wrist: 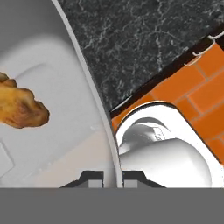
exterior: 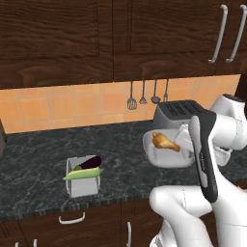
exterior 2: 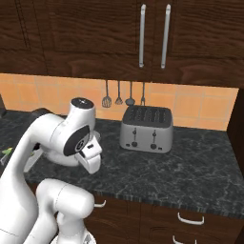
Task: Take the meat container that has the chicken drumstick and place it on the second highest rack of the freezer. Then take the vegetable container that has the eggplant and corn and place it on the highest rack of the freezer.
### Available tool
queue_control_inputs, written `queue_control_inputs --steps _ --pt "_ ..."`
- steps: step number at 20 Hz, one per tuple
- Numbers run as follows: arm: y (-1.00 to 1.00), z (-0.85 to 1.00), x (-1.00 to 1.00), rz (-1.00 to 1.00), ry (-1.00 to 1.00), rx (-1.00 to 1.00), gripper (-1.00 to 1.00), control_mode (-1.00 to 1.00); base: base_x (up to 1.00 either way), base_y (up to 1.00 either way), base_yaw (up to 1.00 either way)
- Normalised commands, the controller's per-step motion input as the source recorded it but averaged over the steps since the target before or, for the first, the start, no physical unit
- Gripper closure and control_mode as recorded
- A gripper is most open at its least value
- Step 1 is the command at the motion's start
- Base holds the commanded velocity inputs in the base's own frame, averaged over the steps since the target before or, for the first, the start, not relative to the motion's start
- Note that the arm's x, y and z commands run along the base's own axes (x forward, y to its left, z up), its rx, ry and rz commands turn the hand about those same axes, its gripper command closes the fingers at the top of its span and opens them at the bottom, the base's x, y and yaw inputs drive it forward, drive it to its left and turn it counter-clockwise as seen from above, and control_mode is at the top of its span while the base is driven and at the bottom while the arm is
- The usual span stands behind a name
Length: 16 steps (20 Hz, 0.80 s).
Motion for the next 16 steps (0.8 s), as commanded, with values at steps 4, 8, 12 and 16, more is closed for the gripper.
queue_control_inputs --steps 4,8,12,16 --pt "-0.08 0.00 -0.76 -0.06 0.03 0.01 1.00 -1.00 0.00 0.00 0.00" --pt "0.00 0.00 0.00 0.00 0.00 0.03 1.00 1.00 0.00 0.00 0.00" --pt "0.00 0.00 0.00 0.00 0.00 0.00 1.00 1.00 -0.90 0.00 -0.01" --pt "0.00 0.00 0.00 0.00 0.00 0.00 1.00 1.00 -1.00 -0.18 -0.16"
